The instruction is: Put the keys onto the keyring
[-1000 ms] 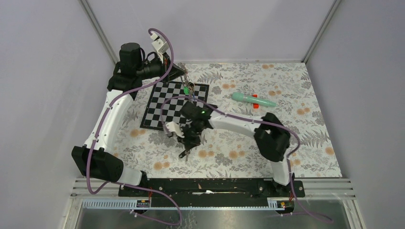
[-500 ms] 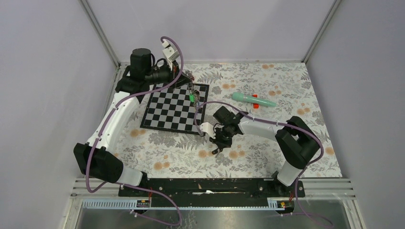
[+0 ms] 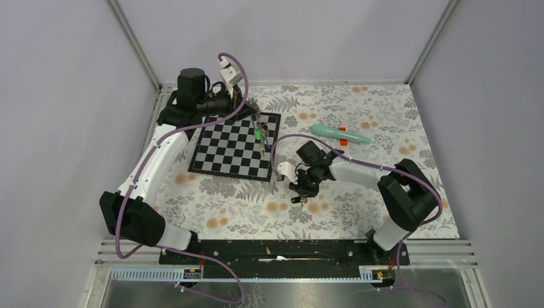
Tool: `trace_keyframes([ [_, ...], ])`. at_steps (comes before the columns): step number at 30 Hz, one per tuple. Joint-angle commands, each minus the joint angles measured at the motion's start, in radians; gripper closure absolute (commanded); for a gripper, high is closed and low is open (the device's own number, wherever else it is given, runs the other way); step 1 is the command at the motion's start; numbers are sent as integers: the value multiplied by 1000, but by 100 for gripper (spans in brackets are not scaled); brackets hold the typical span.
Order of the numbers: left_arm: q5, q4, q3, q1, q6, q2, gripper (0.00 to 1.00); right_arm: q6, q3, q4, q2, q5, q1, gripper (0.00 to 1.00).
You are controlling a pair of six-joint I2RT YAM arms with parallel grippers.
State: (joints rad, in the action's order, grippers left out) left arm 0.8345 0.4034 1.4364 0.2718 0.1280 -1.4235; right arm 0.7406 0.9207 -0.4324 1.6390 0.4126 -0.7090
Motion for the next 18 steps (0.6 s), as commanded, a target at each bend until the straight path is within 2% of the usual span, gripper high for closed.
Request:
trace_keyframes([
  [1, -2, -54, 6, 3, 16, 49, 100, 50, 10, -20, -8, 42, 19, 74],
  [12, -3, -54, 3, 3, 17, 53, 100, 75, 8, -67, -22, 58, 36, 67],
  [18, -1, -54, -1, 3, 18, 54, 100, 79, 10, -68, -13, 56, 41, 73],
])
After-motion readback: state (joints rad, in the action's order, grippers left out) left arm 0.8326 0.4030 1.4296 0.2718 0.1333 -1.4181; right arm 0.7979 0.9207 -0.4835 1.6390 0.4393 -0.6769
